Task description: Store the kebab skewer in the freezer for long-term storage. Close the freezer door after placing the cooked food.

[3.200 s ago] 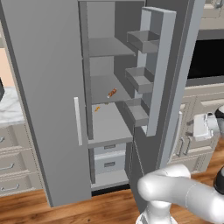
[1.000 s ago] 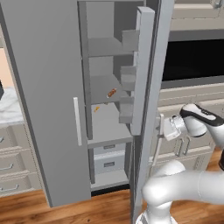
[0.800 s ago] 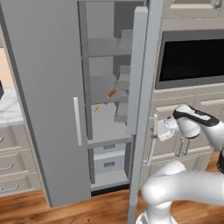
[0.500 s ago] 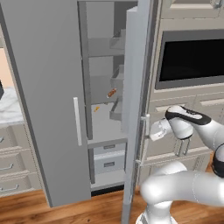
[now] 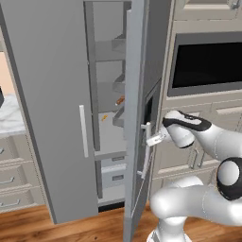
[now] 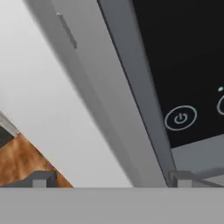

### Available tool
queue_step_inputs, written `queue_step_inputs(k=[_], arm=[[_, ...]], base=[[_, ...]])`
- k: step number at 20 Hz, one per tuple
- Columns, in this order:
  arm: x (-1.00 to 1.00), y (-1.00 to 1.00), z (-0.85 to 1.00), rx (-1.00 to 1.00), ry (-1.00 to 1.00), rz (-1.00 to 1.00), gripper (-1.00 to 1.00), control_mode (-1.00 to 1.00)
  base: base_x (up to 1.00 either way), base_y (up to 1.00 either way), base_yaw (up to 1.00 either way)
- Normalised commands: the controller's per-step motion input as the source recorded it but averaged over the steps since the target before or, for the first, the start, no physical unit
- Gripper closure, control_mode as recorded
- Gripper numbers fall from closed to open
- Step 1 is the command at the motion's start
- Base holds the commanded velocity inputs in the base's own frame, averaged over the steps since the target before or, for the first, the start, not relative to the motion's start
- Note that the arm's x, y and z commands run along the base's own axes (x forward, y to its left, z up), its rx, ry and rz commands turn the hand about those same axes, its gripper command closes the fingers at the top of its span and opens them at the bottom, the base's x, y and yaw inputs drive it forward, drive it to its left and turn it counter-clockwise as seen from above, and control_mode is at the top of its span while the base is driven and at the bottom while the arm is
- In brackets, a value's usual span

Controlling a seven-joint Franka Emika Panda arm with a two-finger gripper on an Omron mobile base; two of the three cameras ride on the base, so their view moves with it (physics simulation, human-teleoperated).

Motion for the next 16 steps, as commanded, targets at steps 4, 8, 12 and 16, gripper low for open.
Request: queue_step_inputs(k=[4,8,12,16], arm=[[0.00,0.70,0.19,-0.04,0.02,-0.15,-1.00,-1.00],[0.01,0.70,0.23,-0.04,0.00,-0.15,-1.00,-1.00],[0.06,0.40,0.26,-0.09,0.00,-0.11,-1.00,-1.00],[0.01,0.31,0.26,-0.11,0.00,-0.04,-1.00,-1.00]], base=[[0.00,0.00,0.00],[0.00,0.00,0.00],[0.00,0.00,0.00],[0.00,0.00,0.00]])
